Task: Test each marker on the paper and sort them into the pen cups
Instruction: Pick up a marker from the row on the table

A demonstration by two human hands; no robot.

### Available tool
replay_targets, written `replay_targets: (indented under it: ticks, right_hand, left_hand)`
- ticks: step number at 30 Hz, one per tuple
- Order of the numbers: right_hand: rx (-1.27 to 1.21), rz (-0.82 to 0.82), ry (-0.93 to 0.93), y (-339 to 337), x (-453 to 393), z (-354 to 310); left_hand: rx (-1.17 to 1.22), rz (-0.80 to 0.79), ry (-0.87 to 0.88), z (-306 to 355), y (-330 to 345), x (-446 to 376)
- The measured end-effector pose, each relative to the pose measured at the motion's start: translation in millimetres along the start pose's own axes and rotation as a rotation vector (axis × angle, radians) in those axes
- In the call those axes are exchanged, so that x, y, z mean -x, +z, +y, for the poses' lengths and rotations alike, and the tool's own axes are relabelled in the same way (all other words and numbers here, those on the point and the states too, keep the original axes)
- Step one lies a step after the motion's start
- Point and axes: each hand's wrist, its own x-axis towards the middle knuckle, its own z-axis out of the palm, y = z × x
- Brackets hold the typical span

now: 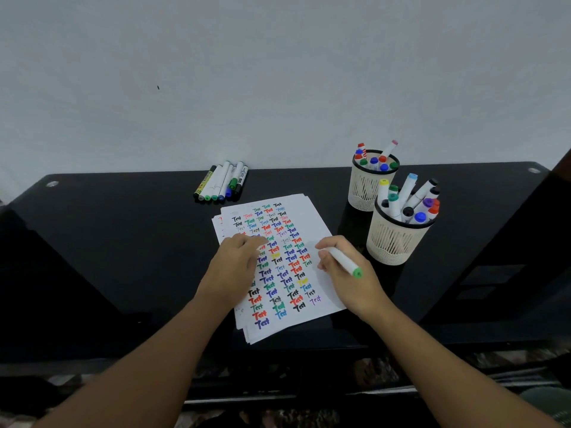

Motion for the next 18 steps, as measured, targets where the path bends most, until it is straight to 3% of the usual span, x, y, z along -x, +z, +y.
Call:
replay_targets:
  ticks: [3,6,12,15,18]
  right_hand:
    - [0.123,-0.169,0.022,-4.3,-3.5,-3.3]
    - [0.069,-0.270,0.133,-6.7,-11.9,-13.0]
    - [-0.082,-0.104,0.096,0.8,-25.3,-27.8]
    - [0.003,-0.129,0.109,4.1,-36.9,-32.4]
    - [0.278,-0.228,0.080,5.3,-44.1,-31.5]
  left_hand:
    - [0.049,-0.023,-0.079,2.0,-2.0,-0.1]
    - [0.046,-0.008,-0.118,1.0,-0.8,0.3]
    - [-0.018,0.032,-0.124,-2.2,1.5,-0.1]
    - [0.032,0.022,-0.112,0.8,-0.8,0.2]
    - [0.046,0.036,-0.111,1.9,-3.0,2.2]
